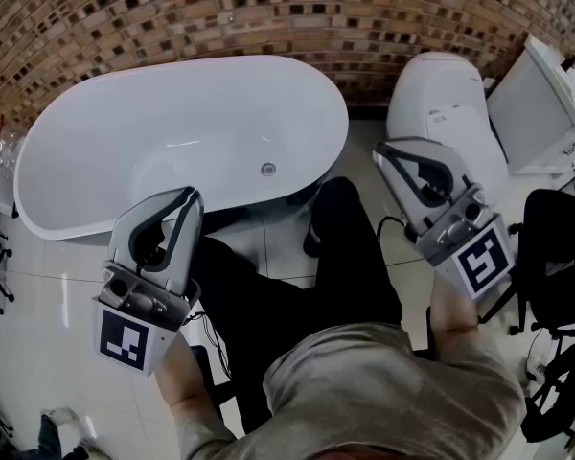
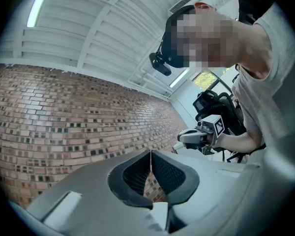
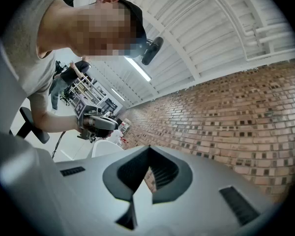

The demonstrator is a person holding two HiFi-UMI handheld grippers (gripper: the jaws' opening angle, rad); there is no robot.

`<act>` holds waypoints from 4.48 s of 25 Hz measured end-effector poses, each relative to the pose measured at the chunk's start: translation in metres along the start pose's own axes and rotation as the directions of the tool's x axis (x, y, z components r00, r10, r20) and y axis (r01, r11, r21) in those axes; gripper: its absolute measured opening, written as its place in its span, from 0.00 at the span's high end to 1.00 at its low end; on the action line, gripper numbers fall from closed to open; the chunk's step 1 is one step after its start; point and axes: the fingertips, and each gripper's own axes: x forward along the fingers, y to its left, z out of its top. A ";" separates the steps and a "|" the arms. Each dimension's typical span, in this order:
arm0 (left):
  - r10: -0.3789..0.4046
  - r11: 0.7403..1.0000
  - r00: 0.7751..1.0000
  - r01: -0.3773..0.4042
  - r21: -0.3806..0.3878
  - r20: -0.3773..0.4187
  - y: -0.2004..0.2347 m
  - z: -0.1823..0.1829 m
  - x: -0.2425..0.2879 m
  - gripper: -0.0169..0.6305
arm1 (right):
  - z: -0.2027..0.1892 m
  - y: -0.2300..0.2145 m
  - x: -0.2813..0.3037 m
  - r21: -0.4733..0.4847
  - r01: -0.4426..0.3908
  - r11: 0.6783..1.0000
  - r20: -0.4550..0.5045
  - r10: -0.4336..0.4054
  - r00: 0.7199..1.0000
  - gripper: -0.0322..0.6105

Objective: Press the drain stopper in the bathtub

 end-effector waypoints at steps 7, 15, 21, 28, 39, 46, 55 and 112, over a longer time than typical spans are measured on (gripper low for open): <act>0.008 1.000 1.000 -0.008 -0.022 -0.012 0.015 -0.009 0.003 0.98 | -0.024 -0.001 0.013 0.076 -0.020 0.997 -0.019 0.022 1.000 0.95; -0.012 0.998 0.998 0.008 -0.057 -0.066 0.033 -0.043 0.023 0.98 | -0.094 0.002 0.052 0.118 -0.120 0.986 -0.139 0.137 0.981 0.95; -0.054 0.993 0.989 0.039 -0.109 -0.138 0.054 -0.097 0.036 0.98 | -0.203 0.013 0.103 0.259 -0.209 0.943 -0.344 0.292 0.893 0.95; -0.077 0.980 0.989 0.052 -0.194 -0.126 0.102 -0.169 0.048 0.98 | -0.405 0.049 0.181 0.434 -0.328 0.839 -0.529 0.532 0.661 0.95; -0.002 0.961 0.989 -0.040 -0.273 -0.150 0.137 -0.311 0.060 0.98 | -0.654 0.131 0.216 0.714 -0.136 0.687 -0.628 0.714 0.310 0.95; 0.066 0.961 0.984 -0.107 -0.255 -0.167 0.143 -0.354 0.058 0.98 | -0.718 0.178 0.226 0.540 -0.463 0.703 -0.695 0.683 0.226 0.95; 0.129 0.952 0.980 -0.166 -0.258 -0.154 0.144 -0.367 0.053 0.99 | -0.798 0.252 0.190 0.498 -0.661 0.562 -0.736 0.677 0.021 0.95; 0.062 0.998 0.986 -0.062 -0.002 0.157 0.039 0.033 0.053 0.99 | 0.031 -0.080 0.077 0.226 -0.185 0.957 0.199 0.140 0.970 0.95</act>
